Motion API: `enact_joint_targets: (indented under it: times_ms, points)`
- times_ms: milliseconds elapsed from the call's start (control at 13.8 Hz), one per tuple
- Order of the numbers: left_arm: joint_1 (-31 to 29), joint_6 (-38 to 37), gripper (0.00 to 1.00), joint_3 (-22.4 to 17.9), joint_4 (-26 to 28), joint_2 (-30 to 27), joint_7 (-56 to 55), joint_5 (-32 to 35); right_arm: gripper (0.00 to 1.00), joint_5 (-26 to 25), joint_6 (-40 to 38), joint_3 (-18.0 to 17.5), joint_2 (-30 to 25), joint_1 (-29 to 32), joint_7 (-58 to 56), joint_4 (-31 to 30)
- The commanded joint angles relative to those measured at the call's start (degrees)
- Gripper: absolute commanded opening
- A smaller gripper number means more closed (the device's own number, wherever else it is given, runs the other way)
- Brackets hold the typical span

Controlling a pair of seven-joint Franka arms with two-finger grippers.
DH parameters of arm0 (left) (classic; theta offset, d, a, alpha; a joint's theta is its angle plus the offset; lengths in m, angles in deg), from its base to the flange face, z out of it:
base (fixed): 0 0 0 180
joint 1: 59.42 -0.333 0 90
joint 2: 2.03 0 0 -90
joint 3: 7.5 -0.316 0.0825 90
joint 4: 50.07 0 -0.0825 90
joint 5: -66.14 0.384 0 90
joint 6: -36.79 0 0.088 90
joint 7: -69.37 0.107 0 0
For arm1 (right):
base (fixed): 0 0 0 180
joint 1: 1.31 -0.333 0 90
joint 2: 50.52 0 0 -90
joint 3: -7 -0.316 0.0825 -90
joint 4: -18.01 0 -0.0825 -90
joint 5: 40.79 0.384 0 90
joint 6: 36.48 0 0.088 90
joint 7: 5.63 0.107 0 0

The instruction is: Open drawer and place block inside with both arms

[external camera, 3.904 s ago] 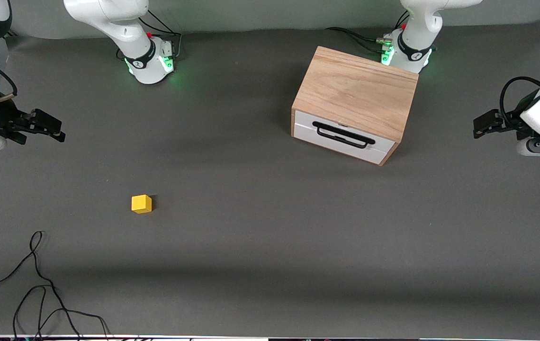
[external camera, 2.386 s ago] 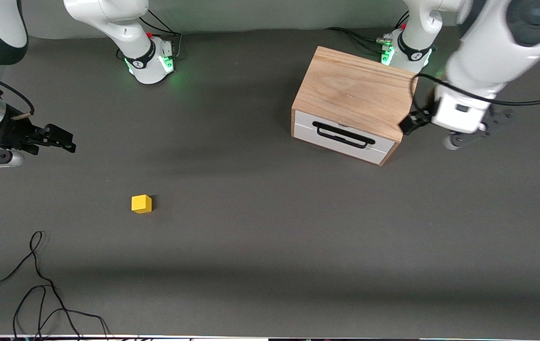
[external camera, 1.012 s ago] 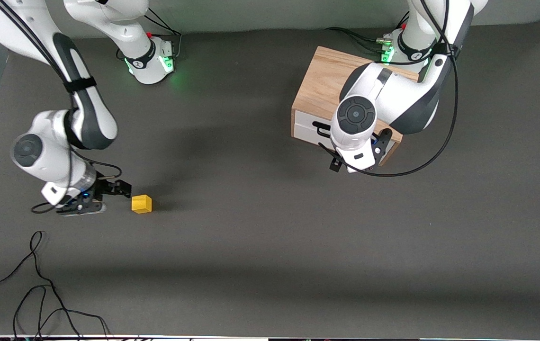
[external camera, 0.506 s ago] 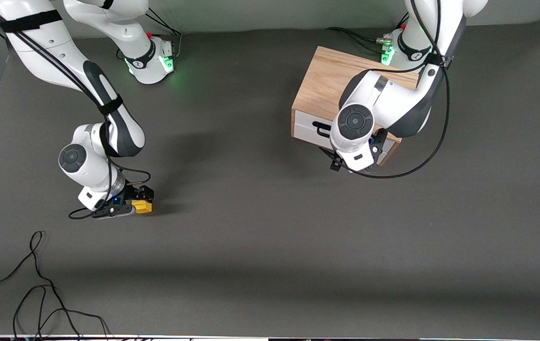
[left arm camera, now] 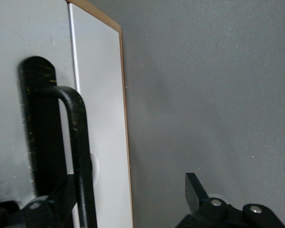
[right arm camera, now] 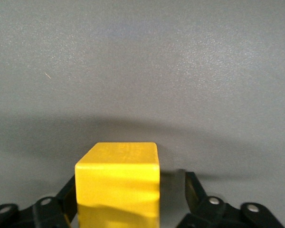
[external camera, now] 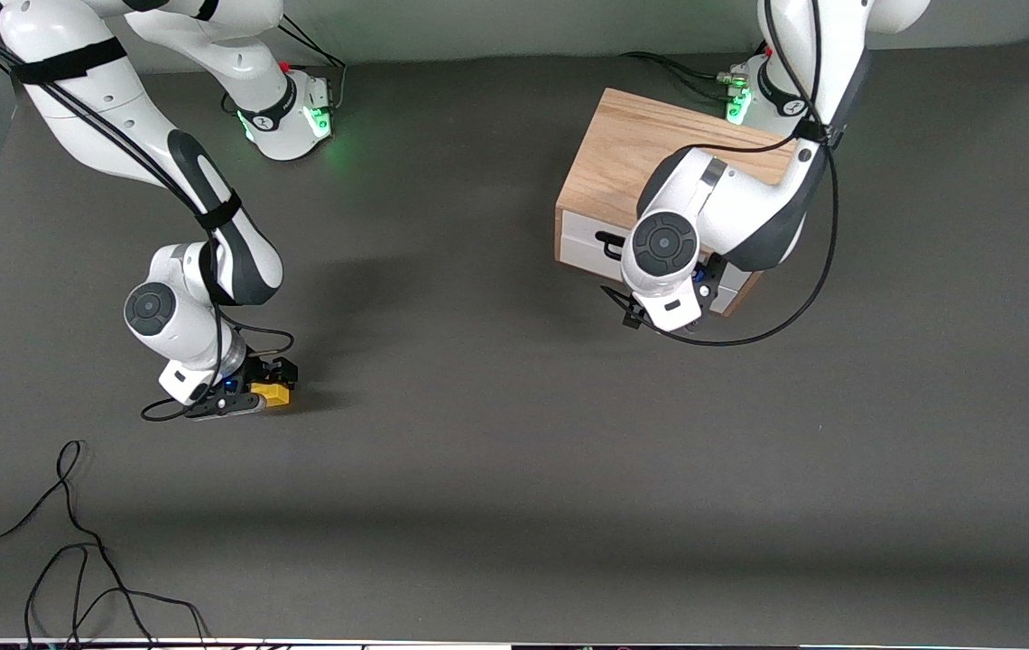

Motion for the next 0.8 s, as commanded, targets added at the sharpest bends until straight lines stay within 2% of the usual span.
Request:
enact_joint_targets:
  times_ms: [0,145,217,506,723]
  points:
    - [0.83,1.00,1.00,-0.41,-0.06,0.16,-0.27,-0.45,0.51,0.91,0.48,-0.14,0.83,-0.13,-0.87,1.23]
    - [0.66,1.00,1.00,-0.41,-0.85,0.34,-0.09,-0.10,0.27,0.91,0.04,-0.23,0.74,-0.13,-0.60,1.58]
    - [0.66,1.00,1.00,-0.41,-1.55,0.86,0.08,0.08,0.20,0.91,-0.05,-0.23,0.65,-0.13,-0.60,1.58]
    - [0.74,0.83,1.00,-0.41,-3.23,2.01,0.09,0.43,0.02,0.91,-0.40,-0.23,-0.22,-0.13,-0.60,1.67]
    - [0.74,0.74,1.00,-0.41,-6.03,4.11,0.09,0.52,0.00,0.91,-4.77,-0.23,-1.80,-0.13,-0.69,3.33]
